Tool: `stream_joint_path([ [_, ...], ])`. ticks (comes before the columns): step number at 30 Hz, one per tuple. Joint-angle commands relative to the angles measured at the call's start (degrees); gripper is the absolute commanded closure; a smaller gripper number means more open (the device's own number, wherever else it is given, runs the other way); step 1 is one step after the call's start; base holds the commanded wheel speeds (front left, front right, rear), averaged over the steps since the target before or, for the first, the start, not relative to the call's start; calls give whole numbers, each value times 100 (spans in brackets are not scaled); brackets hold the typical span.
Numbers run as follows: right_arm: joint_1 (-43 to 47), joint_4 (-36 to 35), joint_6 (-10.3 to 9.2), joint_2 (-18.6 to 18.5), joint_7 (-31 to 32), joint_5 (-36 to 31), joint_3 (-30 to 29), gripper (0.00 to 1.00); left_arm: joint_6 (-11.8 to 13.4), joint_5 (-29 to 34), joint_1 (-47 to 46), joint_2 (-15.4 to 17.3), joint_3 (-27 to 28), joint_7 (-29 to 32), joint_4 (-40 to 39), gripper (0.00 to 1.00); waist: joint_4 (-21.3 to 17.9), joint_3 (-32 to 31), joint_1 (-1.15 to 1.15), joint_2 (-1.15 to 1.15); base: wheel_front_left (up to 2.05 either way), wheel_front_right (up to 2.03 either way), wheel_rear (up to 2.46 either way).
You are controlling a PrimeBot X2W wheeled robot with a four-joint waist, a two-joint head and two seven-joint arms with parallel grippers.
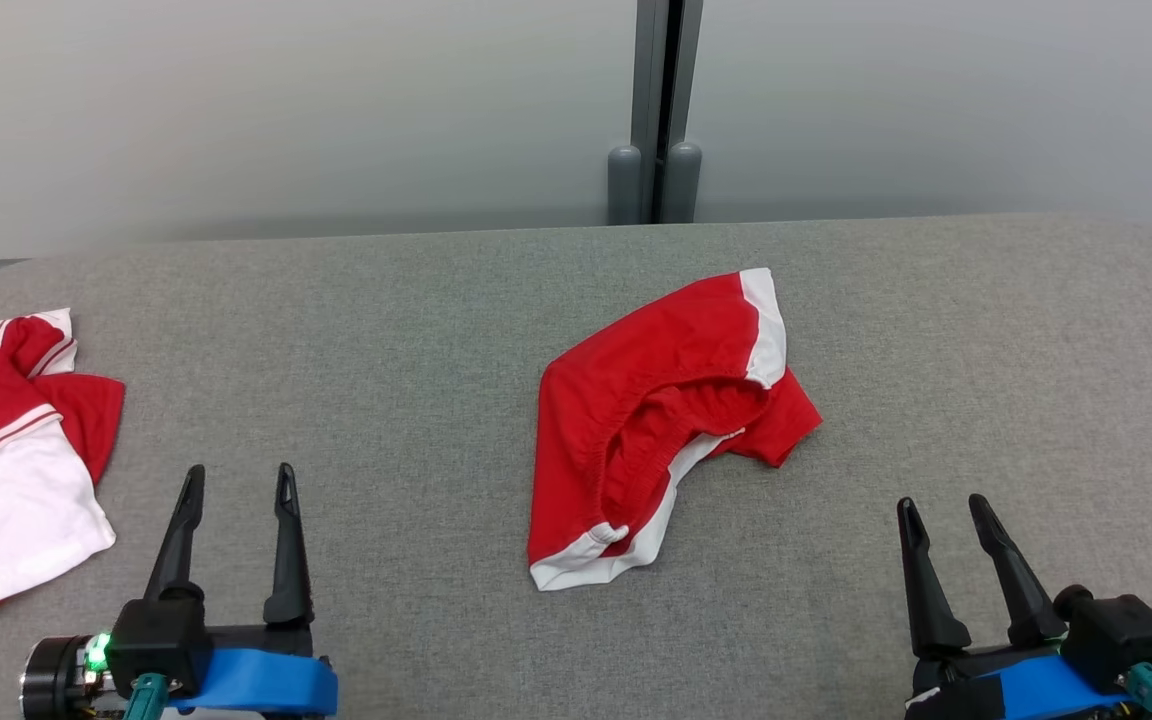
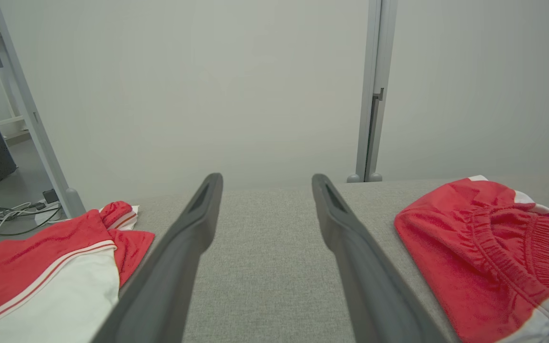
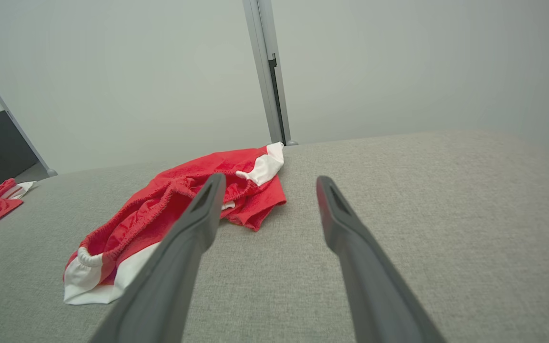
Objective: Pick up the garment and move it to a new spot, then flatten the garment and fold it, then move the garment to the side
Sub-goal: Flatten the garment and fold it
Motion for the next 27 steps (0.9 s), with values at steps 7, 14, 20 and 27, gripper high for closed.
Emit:
stream_joint_path([
  [7,-148,6,3,-13,-20,36,42,0,-209,282,-467,-6,-778,-17,-21,0,-51,105,0,0,0,0,0],
  [14,-300,-31,3,-14,-20,79,152,0,-346,430,-1266,-9,-1923,-17,230,0,-246,347,0,0,0,0,0],
  [20,-413,-24,3,-13,-20,175,207,0,-385,332,-1937,71,-2870,-17,758,0,-511,596,0,0,0,0,0],
  [27,-500,-6,3,-13,-21,238,247,0,-374,117,-2266,332,-3558,-17,1424,0,-754,751,0,0,0,0,0],
])
